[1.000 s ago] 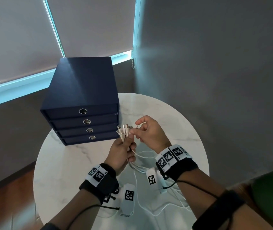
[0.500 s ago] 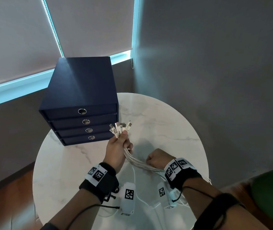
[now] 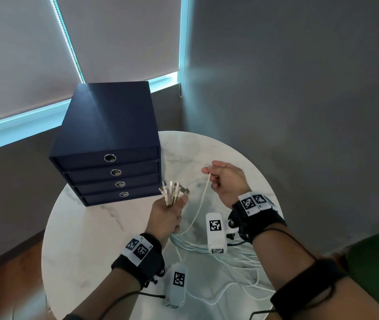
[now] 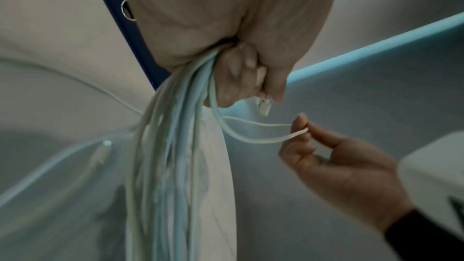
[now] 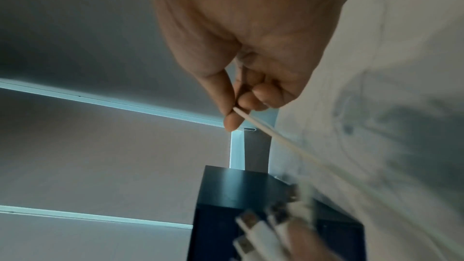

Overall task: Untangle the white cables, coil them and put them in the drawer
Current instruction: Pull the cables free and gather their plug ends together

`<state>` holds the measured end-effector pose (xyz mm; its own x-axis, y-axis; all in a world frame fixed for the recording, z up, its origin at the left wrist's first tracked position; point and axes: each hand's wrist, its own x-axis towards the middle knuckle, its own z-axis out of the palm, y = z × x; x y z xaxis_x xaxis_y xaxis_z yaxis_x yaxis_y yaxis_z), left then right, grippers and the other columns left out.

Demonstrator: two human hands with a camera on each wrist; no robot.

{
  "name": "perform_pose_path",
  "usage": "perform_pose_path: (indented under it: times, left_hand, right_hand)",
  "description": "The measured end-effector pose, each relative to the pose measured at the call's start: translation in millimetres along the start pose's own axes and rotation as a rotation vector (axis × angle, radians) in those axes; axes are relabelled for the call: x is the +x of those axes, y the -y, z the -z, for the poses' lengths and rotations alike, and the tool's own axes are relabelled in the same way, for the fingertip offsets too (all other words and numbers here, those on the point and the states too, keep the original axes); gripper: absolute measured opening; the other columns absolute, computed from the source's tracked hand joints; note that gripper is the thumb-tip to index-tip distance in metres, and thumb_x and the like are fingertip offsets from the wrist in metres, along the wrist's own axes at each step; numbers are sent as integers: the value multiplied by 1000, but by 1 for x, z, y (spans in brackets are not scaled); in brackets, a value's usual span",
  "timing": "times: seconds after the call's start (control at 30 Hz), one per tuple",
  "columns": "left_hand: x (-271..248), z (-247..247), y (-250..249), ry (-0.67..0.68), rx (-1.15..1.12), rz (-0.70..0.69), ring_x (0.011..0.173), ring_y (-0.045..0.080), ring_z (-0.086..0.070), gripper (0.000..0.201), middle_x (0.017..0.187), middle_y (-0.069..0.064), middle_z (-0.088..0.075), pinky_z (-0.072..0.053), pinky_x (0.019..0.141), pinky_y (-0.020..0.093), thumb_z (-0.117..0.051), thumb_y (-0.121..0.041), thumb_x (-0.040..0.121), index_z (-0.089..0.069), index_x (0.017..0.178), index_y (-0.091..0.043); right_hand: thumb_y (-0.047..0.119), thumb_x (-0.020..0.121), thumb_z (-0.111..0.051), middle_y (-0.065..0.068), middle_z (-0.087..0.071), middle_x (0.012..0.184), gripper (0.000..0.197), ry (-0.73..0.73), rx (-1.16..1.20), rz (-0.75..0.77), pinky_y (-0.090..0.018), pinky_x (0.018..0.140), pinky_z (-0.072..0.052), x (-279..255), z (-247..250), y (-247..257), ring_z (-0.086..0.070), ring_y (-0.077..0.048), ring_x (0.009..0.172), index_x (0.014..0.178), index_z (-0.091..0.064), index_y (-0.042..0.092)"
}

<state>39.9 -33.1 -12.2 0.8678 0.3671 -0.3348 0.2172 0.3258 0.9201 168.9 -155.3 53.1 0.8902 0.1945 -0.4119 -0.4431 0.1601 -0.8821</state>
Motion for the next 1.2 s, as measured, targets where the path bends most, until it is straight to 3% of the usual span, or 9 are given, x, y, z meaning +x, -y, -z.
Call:
perform_pose_path:
  times: [0.17, 0.47, 0.63, 0.73, 0.8, 0.87, 0.97, 1.07, 1.2]
  left_hand:
    - [-1, 11, 17, -34, 172, 15, 39, 12, -26, 37, 49, -1, -31, -27, 40, 18, -68, -26, 93, -45, 66, -17]
    - [3, 30, 20, -196, -47, 95, 36, 8, -25, 34, 47, -8, -29, -22, 39, 15, -59, -24, 99, -42, 70, -20]
    - [3, 22, 6, -141, -169, 45, 42, 9, -18, 37, 56, -5, -23, -16, 43, 16, -55, -32, 101, -41, 69, -21]
    - [3, 13, -6, -83, -214, 10, 44, 9, -20, 36, 59, -4, -24, -14, 43, 18, -53, -31, 102, -42, 69, -22]
    - [4, 7, -14, -48, -237, -7, 44, 9, -21, 35, 60, -4, -26, -15, 43, 19, -52, -30, 103, -44, 70, -21]
    - [5, -1, -21, -30, -259, -19, 44, 9, -22, 34, 61, -3, -27, -18, 42, 20, -51, -29, 103, -45, 71, -19]
    - [5, -12, -31, -28, -302, -31, 45, 11, -29, 34, 60, 0, -30, -29, 42, 23, -51, -28, 103, -45, 72, -15]
    - [7, -7, -39, -28, -369, -28, 48, 15, -34, 31, 60, 1, -35, -37, 44, 27, -50, -28, 103, -46, 76, -13]
    - [14, 13, -45, -26, -440, -123, 46, 11, -27, 28, 63, -2, -31, -32, 45, 25, -43, -23, 106, -45, 78, -18]
  right_hand:
    - [-11, 84, -56, -10, -68, 71, 27, -84, 80, 190, -19, 41, -33, 14, 0, 42, -48, -11, 50, 98, -51, 11]
    - [-8, 80, -62, -8, -63, 76, 24, -468, -96, 547, -25, 44, -46, 49, 60, 112, -54, -12, 48, 85, -59, 15]
    - [12, 81, -63, -13, -67, 98, 31, -617, -547, 275, -17, 57, -50, 73, 128, 78, -60, -21, 79, 110, -67, 1]
    - [41, 61, -69, -18, -67, 115, 62, -578, -982, 23, -35, 86, -54, 58, 136, 41, -65, -31, 102, 115, -66, 10]
    - [49, 67, -75, -10, -67, 112, 66, -416, -1007, 141, -30, 90, -50, 37, 111, 23, -64, -26, 101, 122, -63, 16]
    - [29, 82, -77, -5, -68, 96, 52, -6, -788, 202, -22, 85, -49, 8, 70, 7, -66, -10, 84, 124, -59, 5]
    - [5, 80, -76, -5, -70, 91, 52, 619, -681, 98, -37, 91, -55, -33, 9, -29, -69, -9, 81, 125, -51, 2]
    - [12, 79, -76, -9, -64, 77, 37, 676, -687, 47, -33, 58, -53, -43, -14, -62, -64, -22, 63, 108, -53, 15]
    - [36, 89, -65, 3, -56, 60, 28, 589, -1196, 231, -25, 56, -40, -33, 18, -81, -53, -12, 54, 68, -53, 22]
